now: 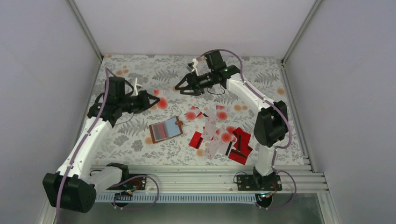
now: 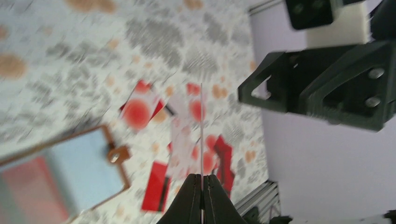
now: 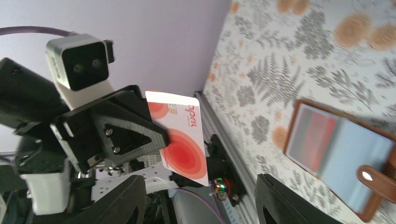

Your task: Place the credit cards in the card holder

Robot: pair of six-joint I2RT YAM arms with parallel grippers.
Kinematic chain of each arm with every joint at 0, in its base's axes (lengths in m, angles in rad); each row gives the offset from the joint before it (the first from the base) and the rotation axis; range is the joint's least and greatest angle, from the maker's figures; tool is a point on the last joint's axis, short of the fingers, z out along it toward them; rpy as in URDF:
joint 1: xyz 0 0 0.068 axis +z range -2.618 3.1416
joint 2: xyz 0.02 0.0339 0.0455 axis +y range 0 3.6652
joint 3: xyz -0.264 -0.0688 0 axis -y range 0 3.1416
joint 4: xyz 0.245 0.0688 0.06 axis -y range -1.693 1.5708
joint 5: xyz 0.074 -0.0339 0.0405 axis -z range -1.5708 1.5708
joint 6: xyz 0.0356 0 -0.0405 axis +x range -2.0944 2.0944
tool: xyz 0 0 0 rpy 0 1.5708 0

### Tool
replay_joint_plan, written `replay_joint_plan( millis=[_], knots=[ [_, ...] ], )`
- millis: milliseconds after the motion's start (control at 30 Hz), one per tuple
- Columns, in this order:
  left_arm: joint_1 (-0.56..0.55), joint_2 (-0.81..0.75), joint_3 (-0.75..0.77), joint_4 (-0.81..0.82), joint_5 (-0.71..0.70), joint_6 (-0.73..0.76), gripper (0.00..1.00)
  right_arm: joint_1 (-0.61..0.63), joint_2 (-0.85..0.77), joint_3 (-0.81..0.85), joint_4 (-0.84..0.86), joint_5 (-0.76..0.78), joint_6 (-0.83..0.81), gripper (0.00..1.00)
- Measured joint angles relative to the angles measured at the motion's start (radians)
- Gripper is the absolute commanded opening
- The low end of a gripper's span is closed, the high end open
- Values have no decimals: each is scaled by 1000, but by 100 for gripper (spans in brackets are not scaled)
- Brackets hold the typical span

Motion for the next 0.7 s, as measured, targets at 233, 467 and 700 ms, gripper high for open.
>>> replay_joint_plan(
  millis=[233, 467, 700],
  knots=[
    [0, -58, -128, -197, -33, 136, 2, 43, 44, -106, -64, 67, -117, 59],
    [0, -73, -294, -222, -11, 217, 2, 84, 61, -165, -92, 80, -198, 57],
    [0, -5, -397, -200, -24, 252, 2, 109, 67, -205, -85, 69, -218, 55]
  ],
)
